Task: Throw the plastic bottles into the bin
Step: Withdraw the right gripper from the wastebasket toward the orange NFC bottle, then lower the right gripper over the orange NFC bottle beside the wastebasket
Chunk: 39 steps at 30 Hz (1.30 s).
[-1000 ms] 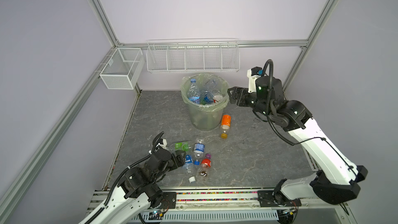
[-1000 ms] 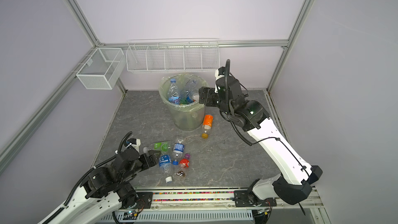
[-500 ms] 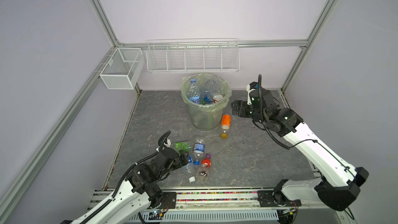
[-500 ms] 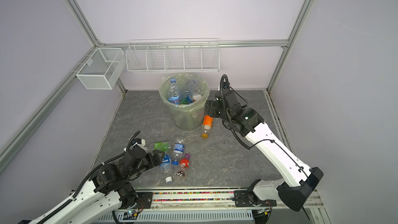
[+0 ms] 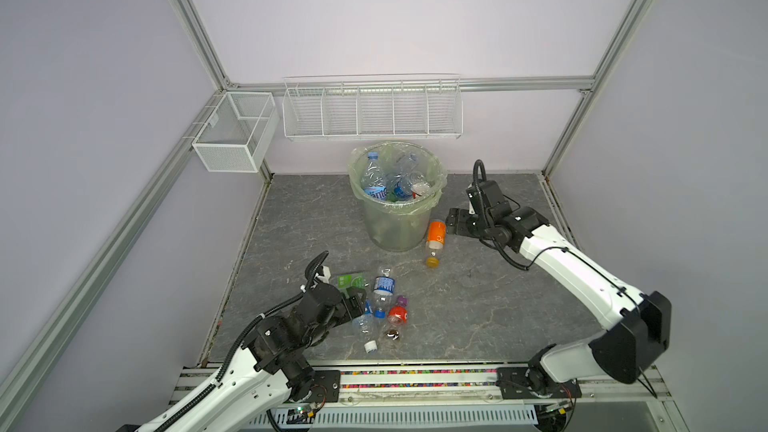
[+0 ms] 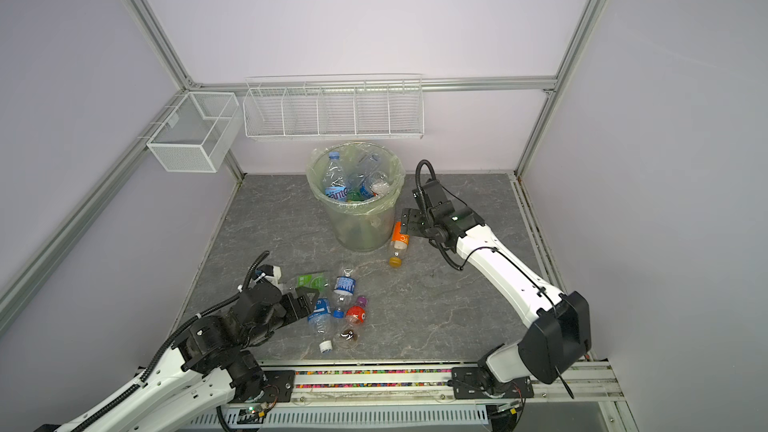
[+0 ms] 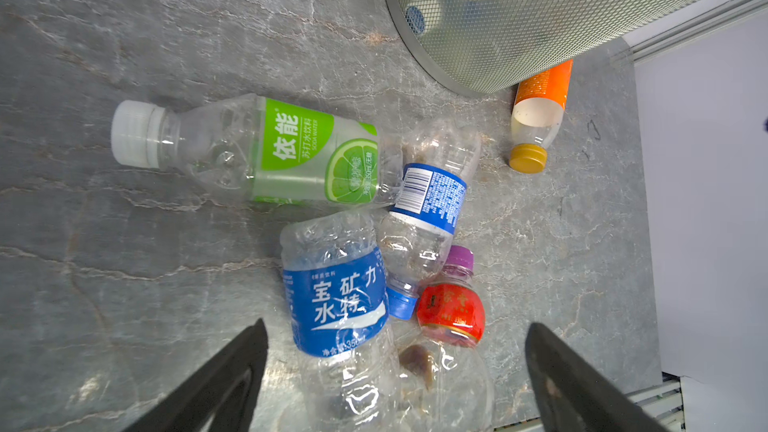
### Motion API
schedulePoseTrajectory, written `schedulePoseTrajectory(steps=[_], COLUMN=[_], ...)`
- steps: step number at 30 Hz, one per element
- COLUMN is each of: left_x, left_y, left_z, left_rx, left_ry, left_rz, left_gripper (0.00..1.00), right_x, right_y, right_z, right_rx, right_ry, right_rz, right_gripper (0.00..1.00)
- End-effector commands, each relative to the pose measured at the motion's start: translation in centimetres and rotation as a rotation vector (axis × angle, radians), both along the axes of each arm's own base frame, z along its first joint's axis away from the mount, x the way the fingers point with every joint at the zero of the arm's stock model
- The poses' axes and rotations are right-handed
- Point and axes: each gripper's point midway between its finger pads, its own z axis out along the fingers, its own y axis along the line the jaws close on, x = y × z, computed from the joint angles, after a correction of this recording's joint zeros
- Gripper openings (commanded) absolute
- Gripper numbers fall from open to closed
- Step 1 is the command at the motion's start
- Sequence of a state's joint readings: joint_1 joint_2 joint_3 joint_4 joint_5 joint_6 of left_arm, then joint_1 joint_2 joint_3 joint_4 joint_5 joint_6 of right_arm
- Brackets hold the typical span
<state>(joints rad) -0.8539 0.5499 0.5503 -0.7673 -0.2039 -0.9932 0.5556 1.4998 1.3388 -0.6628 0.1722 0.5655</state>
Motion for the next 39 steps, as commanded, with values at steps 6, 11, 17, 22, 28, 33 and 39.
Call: schedulePoseTrajectory(steps=[6, 11, 17, 22, 28, 33, 39], left_x=[-0.1, -0.3, -0.6, -0.8, -0.9, -1.0, -1.1], left_y=[0.2, 0.6, 0.9, 1.3, 1.5, 1.6, 1.8], left_z=[-0.2, -0.3, -0.6, -0.7, -0.6, -0.6, -0.6], left_rx=[0.008, 0.014, 0.009, 0.009, 0.009, 0.007, 0.009], left_ry=[-0.010, -0.009, -0.006, -0.005, -0.008, -0.008, -0.008], left_rz=[-0.005, 0.001, 0.005, 0.012, 0.016, 0.019, 0.023], left_gripper=[0.96, 0.96, 0.96, 0.96, 0.96, 0.96, 0.96], right_x=[1.3, 2.2, 3.0, 3.6, 4.3, 4.6, 4.7], right_y=[2.6, 3.4, 3.7, 3.4, 2.9, 3.1, 2.9], right_z=[-5.4, -7.7, -10.4, -12.3, -13.7, -15.2, -16.2], right_rx=[0.019, 0.030, 0.046, 0.057, 0.072, 0.110, 0.111], right_ry=[0.097, 0.139, 0.181, 0.217, 0.240, 0.281, 0.300], right_rz=[0.086, 0.088, 0.070, 0.034, -0.028, -0.049, -0.075], right_gripper=[0.90, 0.93, 0.98, 0.96, 0.93, 0.90, 0.83])
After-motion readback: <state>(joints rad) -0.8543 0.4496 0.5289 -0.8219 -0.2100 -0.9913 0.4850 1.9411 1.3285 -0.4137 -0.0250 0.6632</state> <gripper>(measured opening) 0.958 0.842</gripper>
